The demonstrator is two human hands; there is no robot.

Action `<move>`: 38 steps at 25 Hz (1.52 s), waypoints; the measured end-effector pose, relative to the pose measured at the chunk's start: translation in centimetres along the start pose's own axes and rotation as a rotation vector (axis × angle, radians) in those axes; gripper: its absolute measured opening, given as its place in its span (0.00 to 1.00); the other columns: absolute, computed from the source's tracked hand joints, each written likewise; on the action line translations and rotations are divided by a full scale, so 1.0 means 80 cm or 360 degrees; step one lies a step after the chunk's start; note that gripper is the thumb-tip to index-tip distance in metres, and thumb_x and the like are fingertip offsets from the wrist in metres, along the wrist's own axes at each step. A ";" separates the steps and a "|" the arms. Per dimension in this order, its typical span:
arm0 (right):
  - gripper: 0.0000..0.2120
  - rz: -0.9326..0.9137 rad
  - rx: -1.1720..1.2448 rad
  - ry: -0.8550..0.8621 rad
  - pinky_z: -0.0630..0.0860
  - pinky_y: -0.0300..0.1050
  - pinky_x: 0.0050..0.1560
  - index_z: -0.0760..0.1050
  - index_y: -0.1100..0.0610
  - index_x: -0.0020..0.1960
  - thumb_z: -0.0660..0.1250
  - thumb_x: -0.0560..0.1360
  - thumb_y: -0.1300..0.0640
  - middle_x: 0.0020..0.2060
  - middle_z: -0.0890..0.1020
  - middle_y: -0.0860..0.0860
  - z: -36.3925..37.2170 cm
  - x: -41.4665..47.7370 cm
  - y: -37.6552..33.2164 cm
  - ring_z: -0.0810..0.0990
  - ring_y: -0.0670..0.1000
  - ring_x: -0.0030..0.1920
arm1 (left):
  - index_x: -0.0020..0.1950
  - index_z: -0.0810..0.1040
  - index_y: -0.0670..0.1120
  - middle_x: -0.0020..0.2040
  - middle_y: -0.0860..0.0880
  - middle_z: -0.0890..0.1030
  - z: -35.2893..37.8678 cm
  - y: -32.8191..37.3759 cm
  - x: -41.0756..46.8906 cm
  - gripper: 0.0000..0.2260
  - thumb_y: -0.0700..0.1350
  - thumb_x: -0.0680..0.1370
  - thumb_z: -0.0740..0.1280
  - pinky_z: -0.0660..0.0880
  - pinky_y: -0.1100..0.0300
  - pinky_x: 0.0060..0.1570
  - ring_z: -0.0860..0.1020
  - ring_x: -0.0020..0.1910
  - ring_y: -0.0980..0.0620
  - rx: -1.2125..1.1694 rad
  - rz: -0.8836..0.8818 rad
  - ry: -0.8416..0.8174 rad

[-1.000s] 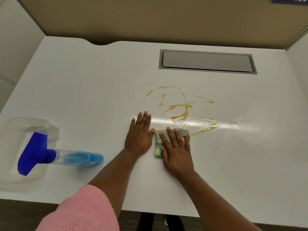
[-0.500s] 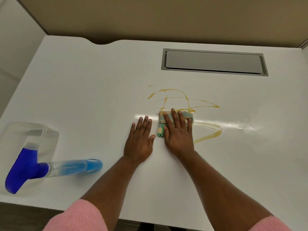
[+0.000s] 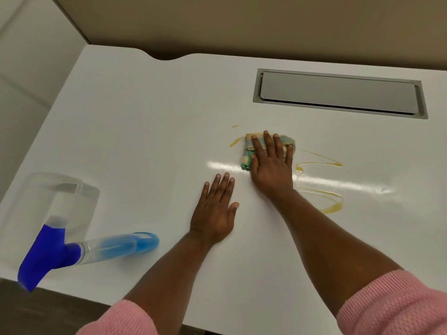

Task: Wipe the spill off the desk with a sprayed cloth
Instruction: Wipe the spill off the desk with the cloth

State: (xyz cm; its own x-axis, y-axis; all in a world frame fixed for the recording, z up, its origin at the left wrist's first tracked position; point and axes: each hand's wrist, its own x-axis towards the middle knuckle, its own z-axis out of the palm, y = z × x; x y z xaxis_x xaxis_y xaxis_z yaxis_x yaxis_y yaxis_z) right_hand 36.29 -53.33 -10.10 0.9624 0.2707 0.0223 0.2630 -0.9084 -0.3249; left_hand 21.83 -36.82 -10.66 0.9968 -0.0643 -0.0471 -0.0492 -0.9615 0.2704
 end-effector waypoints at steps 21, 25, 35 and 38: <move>0.27 0.0149 0.0010 0.0051 0.39 0.57 0.80 0.54 0.42 0.83 0.52 0.84 0.46 0.83 0.54 0.47 -0.001 -0.244 -0.004 0.47 0.52 0.83 | 0.83 0.50 0.45 0.84 0.46 0.50 -0.011 0.007 -0.002 0.29 0.51 0.85 0.54 0.42 0.45 0.81 0.45 0.83 0.47 -0.0065 -0.0012 -0.0120; 0.28 0.0194 -0.0054 0.0076 0.42 0.57 0.81 0.53 0.42 0.83 0.53 0.84 0.46 0.84 0.53 0.47 -0.010 -0.283 0.010 0.48 0.52 0.83 | 0.83 0.50 0.44 0.84 0.46 0.49 -0.015 0.057 -0.005 0.28 0.51 0.85 0.54 0.40 0.47 0.81 0.45 0.83 0.48 -0.0074 0.0068 -0.0133; 0.28 0.0317 -0.0067 0.0113 0.39 0.57 0.80 0.50 0.41 0.83 0.51 0.84 0.44 0.84 0.51 0.46 -0.024 -0.244 0.066 0.45 0.50 0.83 | 0.83 0.53 0.43 0.84 0.45 0.53 0.009 0.108 0.058 0.28 0.50 0.85 0.54 0.44 0.50 0.81 0.48 0.83 0.47 -0.0066 0.0271 -0.0106; 0.28 0.0396 -0.0062 0.0123 0.43 0.59 0.80 0.51 0.41 0.83 0.50 0.84 0.44 0.84 0.52 0.46 -0.035 -0.203 0.097 0.48 0.51 0.83 | 0.82 0.54 0.42 0.83 0.44 0.54 0.016 0.107 0.066 0.28 0.50 0.84 0.55 0.47 0.48 0.81 0.50 0.83 0.46 -0.0058 0.0248 -0.0063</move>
State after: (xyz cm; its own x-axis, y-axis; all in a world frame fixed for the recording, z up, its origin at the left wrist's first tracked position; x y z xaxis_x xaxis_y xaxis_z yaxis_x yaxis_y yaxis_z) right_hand 22.86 -65.63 -10.35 0.9997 0.0138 0.0189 0.0187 -0.9560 -0.2929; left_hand 26.63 -45.72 -9.86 0.9740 -0.2231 -0.0396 -0.2000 -0.9287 0.3121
